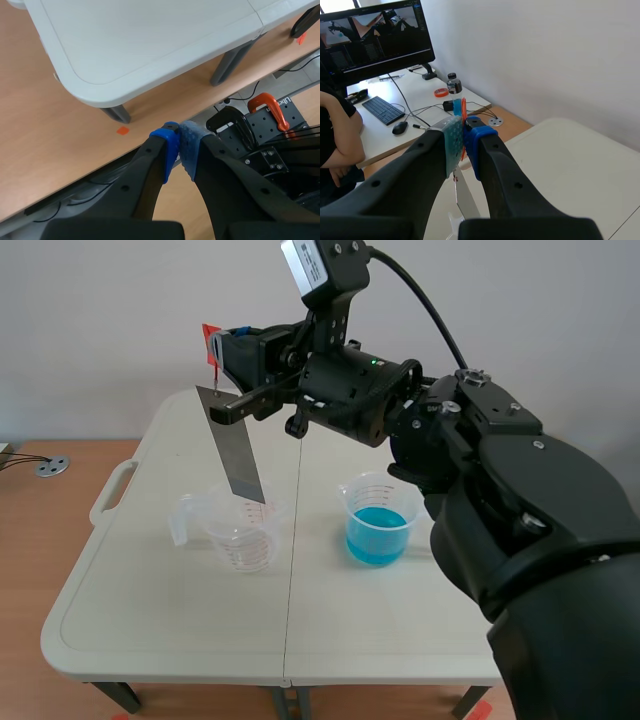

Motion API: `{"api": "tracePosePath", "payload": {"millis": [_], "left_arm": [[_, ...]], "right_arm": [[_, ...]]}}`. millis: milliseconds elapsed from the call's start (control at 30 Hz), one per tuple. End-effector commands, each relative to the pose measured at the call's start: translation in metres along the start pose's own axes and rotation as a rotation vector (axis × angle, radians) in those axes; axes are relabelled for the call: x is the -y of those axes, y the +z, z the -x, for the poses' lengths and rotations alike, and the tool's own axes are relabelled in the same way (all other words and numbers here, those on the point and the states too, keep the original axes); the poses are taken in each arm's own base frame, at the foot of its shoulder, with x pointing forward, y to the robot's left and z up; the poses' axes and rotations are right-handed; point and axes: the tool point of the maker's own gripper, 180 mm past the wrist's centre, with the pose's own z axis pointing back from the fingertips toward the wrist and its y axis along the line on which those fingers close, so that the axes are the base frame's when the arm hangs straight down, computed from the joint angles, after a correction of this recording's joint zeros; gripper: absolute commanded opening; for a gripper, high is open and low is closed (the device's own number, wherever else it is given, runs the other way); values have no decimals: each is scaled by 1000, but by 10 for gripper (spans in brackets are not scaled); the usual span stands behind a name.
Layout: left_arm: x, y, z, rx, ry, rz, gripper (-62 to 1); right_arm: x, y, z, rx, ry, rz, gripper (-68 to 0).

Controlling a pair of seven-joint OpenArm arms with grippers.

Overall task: Hold the metal plate by the orange handle, dip it into the blue solution, take it out and point at it, then put the plate back in the beaker on the left.
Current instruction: 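Lift the metal plate out of the left beaker, then move the plate over the blue solution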

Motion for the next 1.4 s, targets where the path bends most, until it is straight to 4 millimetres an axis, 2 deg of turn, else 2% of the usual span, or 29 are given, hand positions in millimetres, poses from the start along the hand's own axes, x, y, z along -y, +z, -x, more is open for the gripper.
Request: {"api": "tracePosePath", "payload": {"millis": [0,367,600,800,1100,1233,1367], "left_arm": [[2,-1,-6,25,8,6,-597],[2,-1,-7,29,8,6,-597],[1,-3,-9,37,4,3,-597],[-4,-7,-15,47,-29,-3,-597],[-8,-11,-24,80,-44,-12,-597],[-16,-17,-40,128,-65,-26,-597],[-27,-25,-68,218,-101,-47,-597]], "right_arm": [[-7,-2,-18,51,23,-30,-662],[-30,6,-53,78,123,-48,-662],[-32,21,-71,80,198,-27,-662],[-17,38,-79,54,238,49,-662],[22,64,-83,1,265,188,-662],[37,76,-84,-13,266,244,-662],[50,87,-87,-13,269,292,-662]]}}
